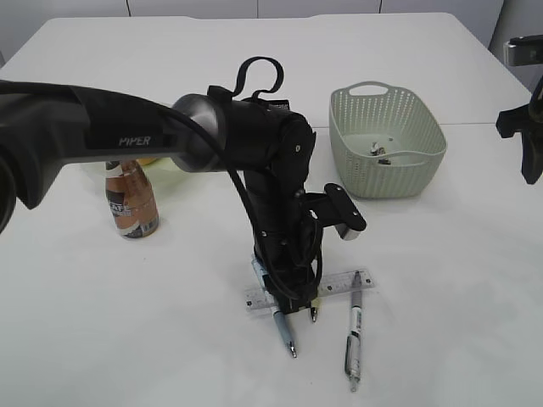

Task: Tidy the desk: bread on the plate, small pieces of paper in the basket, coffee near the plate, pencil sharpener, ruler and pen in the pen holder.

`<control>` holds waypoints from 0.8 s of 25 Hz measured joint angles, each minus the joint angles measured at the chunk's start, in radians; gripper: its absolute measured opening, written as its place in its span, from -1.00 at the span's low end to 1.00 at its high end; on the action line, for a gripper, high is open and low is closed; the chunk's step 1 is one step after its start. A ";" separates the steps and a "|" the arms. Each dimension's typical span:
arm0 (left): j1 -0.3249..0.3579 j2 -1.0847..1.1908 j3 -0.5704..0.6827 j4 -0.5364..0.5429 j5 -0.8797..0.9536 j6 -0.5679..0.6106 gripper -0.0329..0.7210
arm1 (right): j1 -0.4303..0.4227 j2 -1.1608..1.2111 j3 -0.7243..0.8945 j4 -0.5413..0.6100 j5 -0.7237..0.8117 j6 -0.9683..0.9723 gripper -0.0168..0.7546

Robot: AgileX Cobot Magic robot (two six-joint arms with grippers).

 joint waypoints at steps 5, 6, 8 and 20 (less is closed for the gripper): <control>0.000 0.000 0.000 -0.030 0.018 0.000 -0.25 | 0.000 0.000 0.000 -0.002 0.000 0.000 0.09; 0.000 0.000 0.000 -0.033 0.020 0.000 -0.25 | 0.000 0.000 0.000 -0.004 0.000 0.000 0.09; 0.000 -0.002 0.000 -0.034 0.023 0.000 -0.25 | 0.000 0.000 0.000 -0.011 0.000 0.000 0.09; 0.000 -0.046 0.000 -0.035 0.052 -0.008 -0.25 | 0.000 0.000 0.000 -0.019 0.000 0.000 0.09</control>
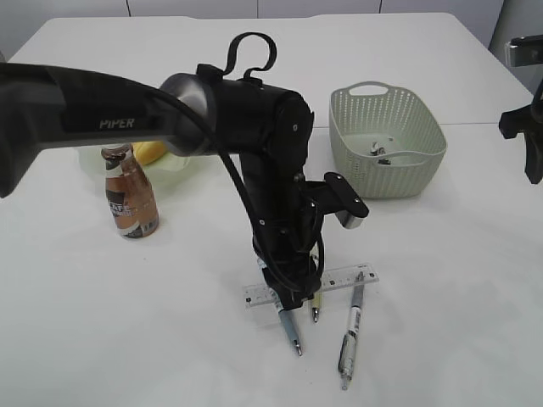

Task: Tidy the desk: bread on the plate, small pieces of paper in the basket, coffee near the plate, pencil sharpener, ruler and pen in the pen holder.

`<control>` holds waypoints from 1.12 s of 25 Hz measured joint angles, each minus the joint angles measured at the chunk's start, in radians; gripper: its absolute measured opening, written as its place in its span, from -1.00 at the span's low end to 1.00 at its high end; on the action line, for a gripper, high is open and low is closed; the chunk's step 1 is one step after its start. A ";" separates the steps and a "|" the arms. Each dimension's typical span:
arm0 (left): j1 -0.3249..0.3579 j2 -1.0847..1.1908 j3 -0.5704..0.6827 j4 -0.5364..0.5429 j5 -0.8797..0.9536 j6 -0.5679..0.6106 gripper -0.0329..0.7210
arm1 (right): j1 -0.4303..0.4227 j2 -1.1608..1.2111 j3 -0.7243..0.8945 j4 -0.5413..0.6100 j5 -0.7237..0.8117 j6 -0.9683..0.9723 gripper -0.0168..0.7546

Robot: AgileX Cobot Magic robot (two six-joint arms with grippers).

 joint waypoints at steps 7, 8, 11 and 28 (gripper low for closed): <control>0.000 -0.021 0.000 0.000 0.056 -0.037 -0.25 | 0.000 0.000 0.000 0.000 0.000 0.000 0.09; 0.000 -0.031 0.000 0.000 0.061 -0.043 -0.25 | 0.000 0.000 0.000 0.000 0.000 0.000 0.09; 0.000 -0.058 0.000 0.000 0.067 -0.073 -0.25 | 0.000 0.000 0.000 0.000 0.000 0.000 0.09; 0.128 -0.193 -0.065 -0.106 -0.115 -0.402 -0.25 | 0.000 0.000 0.000 -0.002 0.000 0.000 0.09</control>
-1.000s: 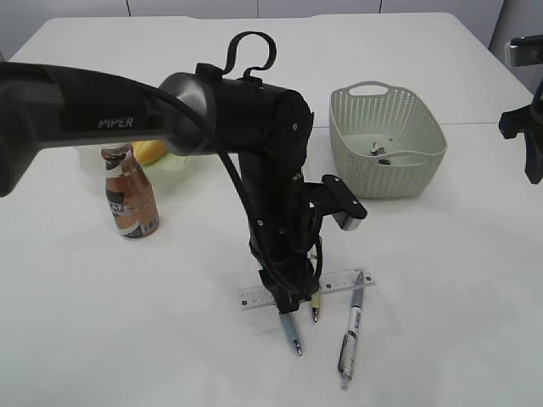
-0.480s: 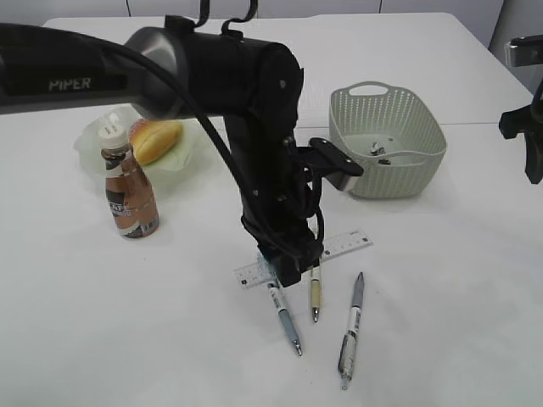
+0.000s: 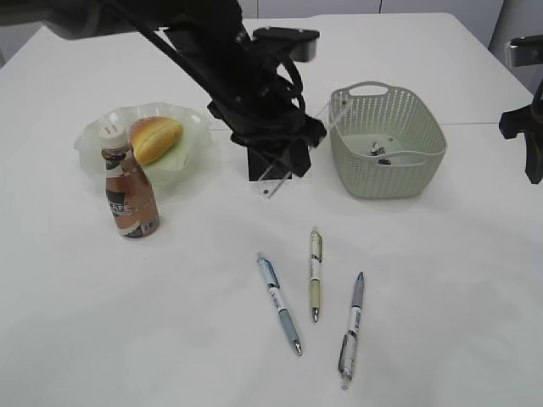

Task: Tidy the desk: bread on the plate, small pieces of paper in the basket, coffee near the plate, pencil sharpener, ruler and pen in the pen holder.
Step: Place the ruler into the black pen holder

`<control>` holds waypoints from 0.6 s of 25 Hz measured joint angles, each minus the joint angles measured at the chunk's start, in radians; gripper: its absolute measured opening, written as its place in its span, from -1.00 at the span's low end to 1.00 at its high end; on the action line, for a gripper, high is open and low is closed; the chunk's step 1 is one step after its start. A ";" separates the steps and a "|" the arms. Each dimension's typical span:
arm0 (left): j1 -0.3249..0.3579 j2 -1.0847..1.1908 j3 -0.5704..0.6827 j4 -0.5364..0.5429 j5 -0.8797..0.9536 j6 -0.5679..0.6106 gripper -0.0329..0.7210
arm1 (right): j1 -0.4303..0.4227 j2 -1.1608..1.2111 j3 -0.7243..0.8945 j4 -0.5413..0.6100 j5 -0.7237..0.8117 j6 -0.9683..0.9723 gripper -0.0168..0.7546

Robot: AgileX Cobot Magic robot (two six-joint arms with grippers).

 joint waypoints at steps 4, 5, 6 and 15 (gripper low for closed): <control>0.045 -0.025 -0.005 -0.054 -0.096 -0.007 -0.25 | 0.000 0.000 0.000 0.000 0.000 0.000 0.09; 0.051 -0.027 -0.005 -0.056 -0.127 -0.007 -0.25 | 0.000 0.000 0.000 0.000 0.000 0.000 0.09; 0.056 -0.028 -0.005 -0.056 -0.162 -0.007 -0.25 | 0.000 0.000 0.000 0.000 0.000 0.000 0.09; 0.063 -0.028 -0.005 0.016 -0.597 0.014 -0.25 | 0.000 0.000 0.000 0.000 0.000 0.000 0.09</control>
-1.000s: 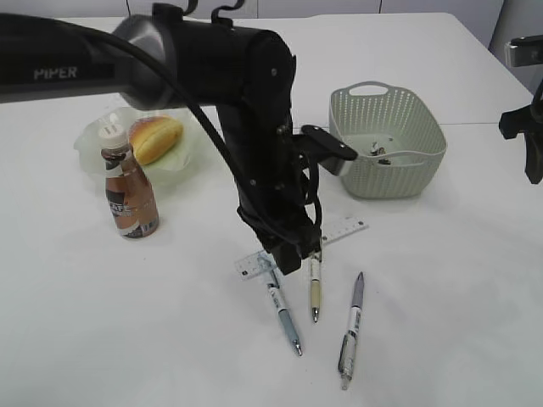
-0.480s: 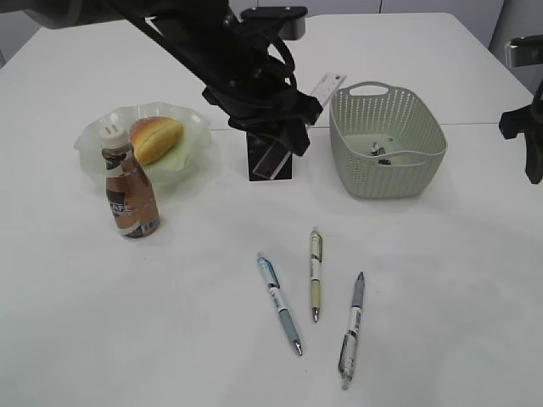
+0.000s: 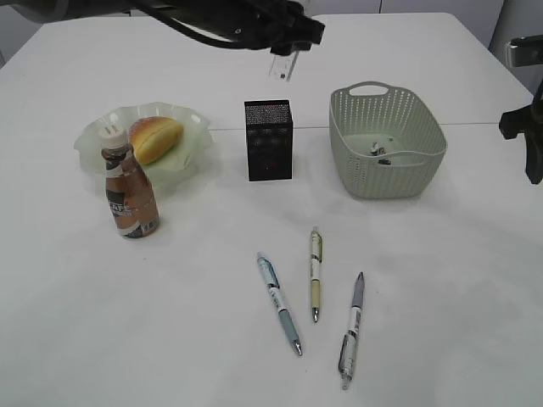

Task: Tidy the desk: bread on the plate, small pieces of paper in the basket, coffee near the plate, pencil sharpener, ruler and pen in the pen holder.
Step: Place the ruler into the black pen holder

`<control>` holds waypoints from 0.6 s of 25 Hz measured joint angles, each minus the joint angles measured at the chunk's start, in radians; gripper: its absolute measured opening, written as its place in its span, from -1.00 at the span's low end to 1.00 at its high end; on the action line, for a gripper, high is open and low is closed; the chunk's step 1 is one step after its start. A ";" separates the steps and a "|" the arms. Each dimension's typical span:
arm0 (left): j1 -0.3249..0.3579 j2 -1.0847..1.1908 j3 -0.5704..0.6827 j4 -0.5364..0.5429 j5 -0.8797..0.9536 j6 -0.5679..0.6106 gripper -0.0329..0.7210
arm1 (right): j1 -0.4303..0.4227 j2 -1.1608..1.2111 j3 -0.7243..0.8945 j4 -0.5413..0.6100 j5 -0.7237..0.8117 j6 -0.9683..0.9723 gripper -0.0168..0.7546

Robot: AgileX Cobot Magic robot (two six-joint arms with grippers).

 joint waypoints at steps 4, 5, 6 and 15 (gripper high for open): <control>0.000 0.002 0.004 0.028 -0.226 0.002 -0.25 | 0.000 0.000 0.000 0.000 0.000 0.000 0.09; 0.000 0.010 0.004 0.032 -0.271 0.002 -0.25 | 0.000 0.000 0.000 0.000 0.000 0.000 0.09; 0.002 0.017 0.004 0.034 -0.325 0.002 -0.25 | 0.000 0.000 0.000 0.000 0.000 0.000 0.09; 0.004 0.169 0.008 0.036 -0.562 0.002 -0.25 | 0.000 0.000 0.000 0.000 0.000 0.000 0.09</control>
